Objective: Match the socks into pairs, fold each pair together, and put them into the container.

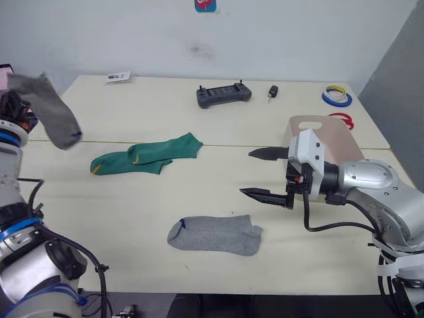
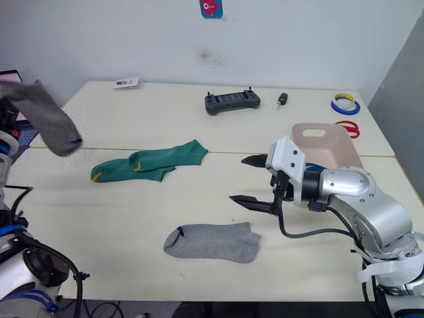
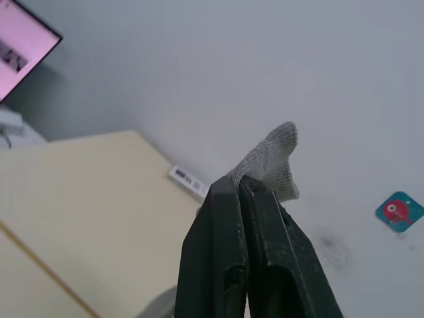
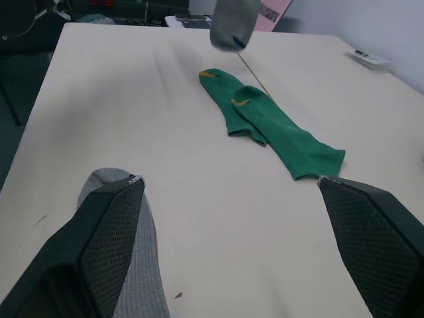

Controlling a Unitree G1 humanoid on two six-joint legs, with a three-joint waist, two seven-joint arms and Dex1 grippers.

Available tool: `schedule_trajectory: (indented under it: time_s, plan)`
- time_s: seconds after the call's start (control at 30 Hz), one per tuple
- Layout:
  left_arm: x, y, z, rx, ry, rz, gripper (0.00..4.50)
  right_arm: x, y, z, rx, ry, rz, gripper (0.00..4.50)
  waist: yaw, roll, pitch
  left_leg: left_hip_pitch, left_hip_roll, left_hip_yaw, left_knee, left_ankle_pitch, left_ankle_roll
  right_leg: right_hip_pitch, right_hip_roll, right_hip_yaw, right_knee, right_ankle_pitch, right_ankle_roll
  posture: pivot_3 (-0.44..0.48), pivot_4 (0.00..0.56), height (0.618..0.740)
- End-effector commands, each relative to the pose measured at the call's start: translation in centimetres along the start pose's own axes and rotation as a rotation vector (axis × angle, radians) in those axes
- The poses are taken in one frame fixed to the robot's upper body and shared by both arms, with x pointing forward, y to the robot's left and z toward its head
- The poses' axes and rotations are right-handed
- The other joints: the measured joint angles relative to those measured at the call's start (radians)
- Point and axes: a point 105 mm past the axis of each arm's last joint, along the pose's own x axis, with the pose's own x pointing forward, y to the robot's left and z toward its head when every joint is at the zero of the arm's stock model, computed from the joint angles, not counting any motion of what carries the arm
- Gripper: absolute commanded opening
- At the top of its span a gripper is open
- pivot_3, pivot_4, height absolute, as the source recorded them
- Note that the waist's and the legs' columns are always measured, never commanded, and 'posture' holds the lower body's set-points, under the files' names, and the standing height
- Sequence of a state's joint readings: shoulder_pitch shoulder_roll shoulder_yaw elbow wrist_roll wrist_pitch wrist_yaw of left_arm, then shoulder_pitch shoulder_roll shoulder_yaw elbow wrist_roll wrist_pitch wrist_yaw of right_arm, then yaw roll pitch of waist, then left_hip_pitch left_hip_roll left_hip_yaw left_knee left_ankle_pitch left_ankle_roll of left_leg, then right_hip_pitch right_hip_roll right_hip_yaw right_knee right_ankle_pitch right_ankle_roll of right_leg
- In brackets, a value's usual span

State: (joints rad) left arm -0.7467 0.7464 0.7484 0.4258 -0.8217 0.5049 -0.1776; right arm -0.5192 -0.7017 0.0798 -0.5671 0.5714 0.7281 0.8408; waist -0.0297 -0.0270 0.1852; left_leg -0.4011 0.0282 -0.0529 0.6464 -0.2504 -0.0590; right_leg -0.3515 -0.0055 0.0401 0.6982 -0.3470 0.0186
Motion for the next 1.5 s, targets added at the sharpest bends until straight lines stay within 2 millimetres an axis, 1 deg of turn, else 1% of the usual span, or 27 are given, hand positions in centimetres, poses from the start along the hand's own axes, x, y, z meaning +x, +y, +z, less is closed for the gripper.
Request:
schedule_trajectory:
  time_s: [0.03,0.07,0.13,0.2,0.23,0.33,0.37,0.43,0.5,0.57,0.6,0.8,0.87,0.93,1.03,1.1,1.2,1.23,1.27,1.33,1.37,1.4,1.43,1.47,1.5]
  plan:
    - [-0.8,-4.1,-1.9,0.068,0.087,-0.156,0.03,-0.1,0.1,0.6,-0.031,-0.023,-0.008,4.50,0.003,0.000,0.000,0.000,0.000,0.000,0.000,0.000,0.000,0.000,0.000,0.000,0.000,0.000,0.000,0.000,0.150,0.740]
    - [-1.5,-4.8,-3.5,0.064,0.136,-0.177,0.03,-0.1,0.1,0.5,-0.029,-0.023,-0.008,4.50,0.003,0.000,0.000,0.000,0.000,-0.001,0.000,0.000,0.000,0.000,0.000,0.000,0.000,0.000,0.000,0.000,0.150,0.740]
    - [-3.1,-5.9,-7.1,0.125,0.247,-0.226,0.03,-0.1,0.2,0.5,-0.027,-0.023,-0.010,4.50,0.003,0.000,0.000,0.000,0.000,0.000,0.000,0.000,0.000,0.001,-0.001,0.001,0.000,0.000,0.000,0.000,0.150,0.740]
    - [-4.7,-6.9,-10.3,0.114,0.327,-0.239,0.03,-0.2,0.2,0.2,-0.022,-0.017,-0.015,4.50,0.002,0.000,0.000,0.000,0.000,0.000,0.000,0.000,0.000,0.001,-0.001,0.001,0.000,0.000,0.000,0.000,0.150,0.740]
    - [-5.4,-7.4,-11.6,0.119,0.361,-0.256,0.03,-0.3,0.2,0.1,-0.019,-0.012,-0.017,4.50,0.002,0.000,0.000,0.000,0.000,0.000,0.001,0.000,0.000,0.001,-0.001,0.001,0.000,0.000,0.000,0.000,0.150,0.740]
    - [-7.9,-9.8,-16.5,0.119,0.504,-0.330,0.03,-0.6,0.1,-0.6,-0.013,0.019,-0.024,4.50,0.003,0.000,0.000,0.000,0.000,-0.001,0.001,0.000,0.000,0.000,0.000,0.001,0.000,0.000,0.000,0.000,0.150,0.740]
    - [-8.8,-10.5,-18.0,0.132,0.550,-0.360,0.03,-0.8,0.1,-0.9,-0.012,0.031,-0.027,4.50,0.003,0.000,0.000,0.000,0.000,-0.001,0.000,0.000,0.000,0.000,0.000,0.001,0.000,0.000,0.000,0.000,0.150,0.740]
    - [-10.3,-12.2,-20.2,0.091,0.626,-0.398,0.03,-1.1,0.0,-1.3,-0.015,0.055,-0.033,4.50,0.004,0.000,0.000,0.000,-0.001,-0.001,0.000,0.000,0.000,0.001,0.000,0.001,0.000,0.000,0.000,0.000,0.150,0.740]
    - [-12.4,-14.3,-22.6,0.104,0.732,-0.492,0.03,-1.5,-0.1,-1.6,-0.017,0.076,-0.044,4.50,0.004,0.000,0.000,0.000,-0.001,0.000,0.000,0.000,0.000,0.001,0.000,0.002,0.000,0.000,0.000,0.000,0.150,0.740]
    - [-14.1,-15.9,-24.7,0.093,0.830,-0.546,0.03,-1.9,-0.2,-1.8,-0.019,0.091,-0.057,4.50,0.004,0.000,0.000,0.000,-0.001,0.000,0.000,0.000,0.000,0.001,0.000,0.002,0.000,0.000,0.000,0.000,0.150,0.740]
    - [-14.8,-16.6,-25.4,0.093,0.862,-0.575,0.03,-2.0,-0.2,-1.9,-0.021,0.096,-0.063,4.50,0.004,0.000,0.000,0.000,-0.001,0.000,0.000,0.000,0.000,0.001,0.000,0.002,0.000,0.000,0.000,0.000,0.150,0.740]
    - [-17.1,-19.7,-28.5,0.081,1.019,-0.674,0.03,-2.5,0.0,-2.2,-0.017,0.115,-0.083,4.50,0.001,0.000,0.000,0.000,-0.001,-0.001,0.000,0.000,0.001,0.002,0.002,0.001,0.000,0.000,0.000,0.000,0.150,0.740]
    - [-17.8,-20.2,-29.2,0.064,1.054,-0.690,0.03,-2.6,0.2,-2.2,-0.016,0.118,-0.088,4.50,0.001,0.000,0.000,0.000,-0.001,0.000,0.000,0.000,0.001,0.002,0.003,0.002,0.000,0.000,0.000,0.000,0.150,0.740]
    - [-17.9,-20.5,-29.6,0.047,1.055,-0.691,0.03,-2.7,0.3,-2.2,-0.014,0.119,-0.093,4.50,0.001,0.000,0.000,0.000,-0.001,0.001,0.000,0.000,0.001,0.002,0.003,0.003,-0.001,0.000,0.000,0.000,0.150,0.740]
    - [-17.8,-20.8,-29.6,0.077,1.037,-0.728,0.64,-2.7,0.5,-2.3,-0.010,0.119,-0.098,4.50,0.001,0.000,0.000,0.000,-0.002,0.000,0.000,0.000,0.000,0.002,0.003,0.002,-0.001,0.000,0.000,0.000,0.150,0.740]
    - [-17.4,-21.1,-28.7,0.100,1.003,-0.769,1.25,-2.8,0.7,-2.3,-0.009,0.119,-0.100,4.50,0.002,0.000,0.000,0.000,-0.001,0.000,0.000,0.000,0.000,0.002,0.003,0.002,-0.001,0.000,0.000,0.000,0.150,0.740]
    - [-16.7,-20.6,-26.6,0.151,0.943,-0.819,2.22,-2.8,0.7,-2.2,-0.010,0.117,-0.104,4.50,0.000,0.000,0.000,0.000,-0.001,0.000,0.000,0.000,0.000,0.001,0.003,0.003,0.000,0.000,0.001,0.000,0.150,0.740]
    - [-16.3,-20.2,-25.5,0.163,0.918,-0.823,2.52,-2.8,0.7,-2.2,-0.011,0.116,-0.104,4.50,0.000,0.000,0.000,0.001,-0.001,0.000,0.000,0.000,0.000,0.001,0.003,0.003,0.000,0.000,0.001,0.000,0.150,0.740]
    - [-16.1,-19.9,-24.8,0.170,0.902,-0.825,2.82,-2.8,0.7,-2.2,-0.012,0.116,-0.105,4.50,0.000,0.000,0.000,0.000,-0.001,0.000,0.000,0.000,0.000,0.002,0.003,0.003,-0.001,0.000,0.001,0.000,0.150,0.740]
    - [-15.0,-18.5,-22.6,0.177,0.850,-0.815,3.35,-2.7,0.7,-2.1,-0.014,0.111,-0.104,4.50,0.000,0.000,0.000,0.000,-0.001,0.000,0.000,0.000,0.000,0.001,0.003,0.003,-0.001,0.000,0.001,0.000,0.150,0.740]
    - [-14.8,-18.1,-22.0,0.180,0.838,-0.812,3.66,-2.7,0.7,-2.0,-0.015,0.110,-0.104,4.50,-0.001,0.000,0.000,0.001,0.000,0.000,0.000,0.000,0.000,0.001,0.003,0.003,-0.001,0.000,0.001,0.000,0.150,0.740]
    - [-13.4,-16.6,-21.3,0.195,0.801,-0.742,3.97,-2.6,0.7,-2.0,-0.015,0.106,-0.103,4.50,0.000,0.000,0.000,0.001,0.000,0.000,0.000,0.000,0.000,0.001,0.003,0.003,-0.001,0.000,0.001,0.000,0.150,0.740]
    - [-12.5,-15.5,-20.9,0.205,0.777,-0.691,4.29,-2.6,0.7,-2.0,-0.016,0.104,-0.102,4.50,0.002,0.000,0.000,0.001,0.000,0.000,0.000,0.000,0.000,0.001,0.003,0.002,-0.001,0.000,0.001,0.000,0.150,0.740]
    - [-11.5,-14.1,-20.5,0.222,0.763,-0.637,4.44,-2.5,0.6,-1.9,-0.016,0.101,-0.100,4.50,0.002,0.000,0.000,0.001,0.000,0.000,0.000,0.000,0.000,0.001,0.003,0.002,-0.001,0.000,0.001,0.000,0.150,0.740]
    - [-10.9,-13.1,-20.3,0.226,0.763,-0.608,4.44,-2.4,0.6,-1.9,-0.017,0.098,-0.098,4.50,0.003,0.000,0.000,0.001,-0.001,0.000,0.000,0.000,0.000,0.002,0.003,0.002,-0.001,0.000,0.001,0.000,0.150,0.740]
